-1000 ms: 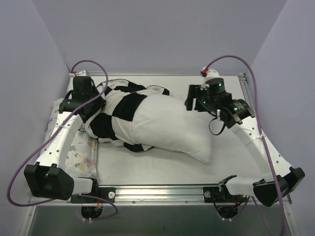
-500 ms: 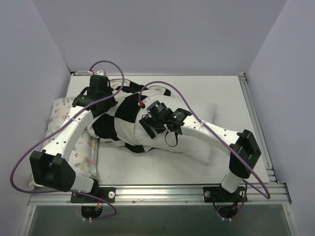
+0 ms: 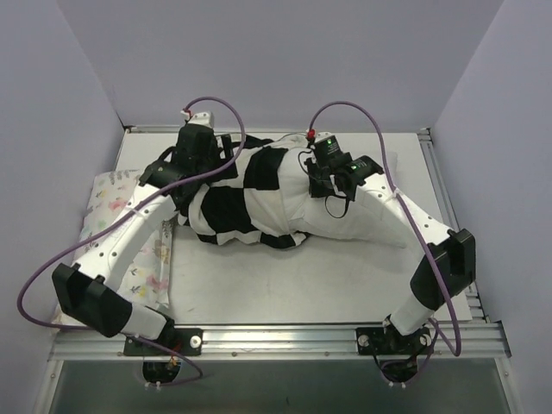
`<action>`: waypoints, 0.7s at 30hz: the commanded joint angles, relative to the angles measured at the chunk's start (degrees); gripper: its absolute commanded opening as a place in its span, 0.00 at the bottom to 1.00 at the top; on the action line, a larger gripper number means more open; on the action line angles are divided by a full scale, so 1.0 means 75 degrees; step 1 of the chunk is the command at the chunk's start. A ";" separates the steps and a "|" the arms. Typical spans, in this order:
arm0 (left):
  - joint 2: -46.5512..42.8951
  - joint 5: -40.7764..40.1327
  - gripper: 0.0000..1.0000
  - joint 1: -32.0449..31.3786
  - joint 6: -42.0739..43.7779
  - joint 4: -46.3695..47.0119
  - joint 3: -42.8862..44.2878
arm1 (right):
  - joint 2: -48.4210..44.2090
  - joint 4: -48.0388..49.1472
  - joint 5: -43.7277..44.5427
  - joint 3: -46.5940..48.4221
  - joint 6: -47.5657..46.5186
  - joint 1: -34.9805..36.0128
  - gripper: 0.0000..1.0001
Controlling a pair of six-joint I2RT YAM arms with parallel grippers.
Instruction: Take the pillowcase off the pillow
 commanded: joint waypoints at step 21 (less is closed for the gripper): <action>-0.3910 -0.1740 0.92 -0.1889 -0.2754 0.3170 -0.5802 | -0.0656 -0.1350 -0.0726 0.1657 0.0460 -0.0479 0.00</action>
